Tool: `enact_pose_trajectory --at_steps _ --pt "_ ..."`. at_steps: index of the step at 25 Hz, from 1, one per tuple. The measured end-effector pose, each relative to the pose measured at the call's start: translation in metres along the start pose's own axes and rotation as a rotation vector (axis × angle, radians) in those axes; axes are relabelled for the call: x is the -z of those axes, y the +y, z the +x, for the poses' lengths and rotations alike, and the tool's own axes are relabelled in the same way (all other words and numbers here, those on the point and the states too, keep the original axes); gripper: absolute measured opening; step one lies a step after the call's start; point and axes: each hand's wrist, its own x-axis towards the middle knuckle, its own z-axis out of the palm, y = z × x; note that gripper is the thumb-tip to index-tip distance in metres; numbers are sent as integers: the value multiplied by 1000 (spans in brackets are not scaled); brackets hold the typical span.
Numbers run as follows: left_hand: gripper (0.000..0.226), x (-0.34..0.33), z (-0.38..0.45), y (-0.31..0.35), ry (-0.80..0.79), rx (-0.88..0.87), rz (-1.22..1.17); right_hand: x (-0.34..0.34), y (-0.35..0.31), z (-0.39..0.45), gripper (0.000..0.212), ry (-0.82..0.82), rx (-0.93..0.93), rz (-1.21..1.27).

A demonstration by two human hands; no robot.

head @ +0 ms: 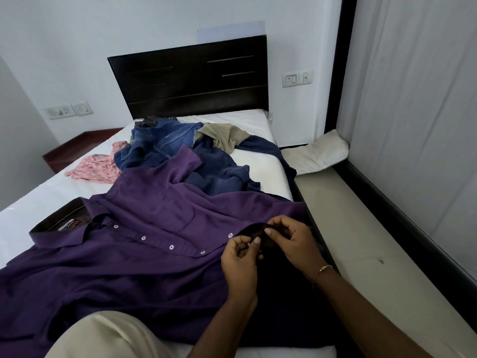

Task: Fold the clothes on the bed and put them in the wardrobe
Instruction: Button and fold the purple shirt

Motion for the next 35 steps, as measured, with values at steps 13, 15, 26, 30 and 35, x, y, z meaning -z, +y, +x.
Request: enact_pose_trajectory --at_steps 13,15,26,30,35 --pt "15 -6 -7 4 -103 -108 163 -6 4 -8 12 67 424 -484" --pt "12 -4 -4 3 -78 -135 180 -7 8 -9 18 38 400 -488" --pt "8 0 2 0 -45 -39 206 -5 7 -8 32 -106 212 -394" --pt "6 2 6 0 -6 -21 181 -7 8 -8 29 -90 94 -211" --pt "10 5 6 -3 -15 111 46 -13 9 -13 31 -73 -253 107"
